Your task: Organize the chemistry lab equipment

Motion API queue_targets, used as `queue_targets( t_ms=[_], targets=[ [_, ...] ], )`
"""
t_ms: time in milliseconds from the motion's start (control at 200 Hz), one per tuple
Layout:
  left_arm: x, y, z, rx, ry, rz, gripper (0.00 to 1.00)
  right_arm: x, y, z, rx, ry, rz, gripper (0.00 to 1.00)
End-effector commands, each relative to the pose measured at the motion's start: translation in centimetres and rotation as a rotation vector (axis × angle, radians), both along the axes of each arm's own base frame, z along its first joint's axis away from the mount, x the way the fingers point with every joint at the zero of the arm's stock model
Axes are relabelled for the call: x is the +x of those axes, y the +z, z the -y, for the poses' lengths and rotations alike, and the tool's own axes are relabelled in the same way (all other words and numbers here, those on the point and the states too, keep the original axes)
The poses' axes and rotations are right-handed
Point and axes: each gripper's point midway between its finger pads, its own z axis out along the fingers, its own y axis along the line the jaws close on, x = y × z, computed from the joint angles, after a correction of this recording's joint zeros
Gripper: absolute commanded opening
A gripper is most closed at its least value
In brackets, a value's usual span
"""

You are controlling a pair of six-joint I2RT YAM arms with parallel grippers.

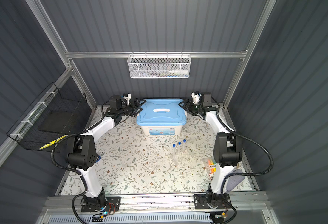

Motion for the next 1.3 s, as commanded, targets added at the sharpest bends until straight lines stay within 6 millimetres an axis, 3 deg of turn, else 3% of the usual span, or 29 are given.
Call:
queue_targets(
  t_ms=[0, 390, 605, 1296],
  targets=[
    [0.4, 2.7, -0.3, 0.005, -0.003, 0.067, 0.92, -0.9, -3.8, -1.2, -0.008, 0.032, -0.121, 0.77],
    [0.9, 1.8, -4.1, 0.104, 0.061, 0.048, 0.93, -0.7, -3.5, -1.3, -0.004, 0.035, -0.121, 0.77],
    [0.9, -0.9, -4.2, 0.146, 0.052, -0.003, 0.92, -0.7, -3.8, -1.4, -0.009, 0.037, -0.135, 0.76],
    [0.8, -1.4, -1.2, 0.096, -0.011, -0.006, 0.92, -1.2, -4.9, -2.9, -0.018, 0.054, -0.175, 0.76]
  ],
)
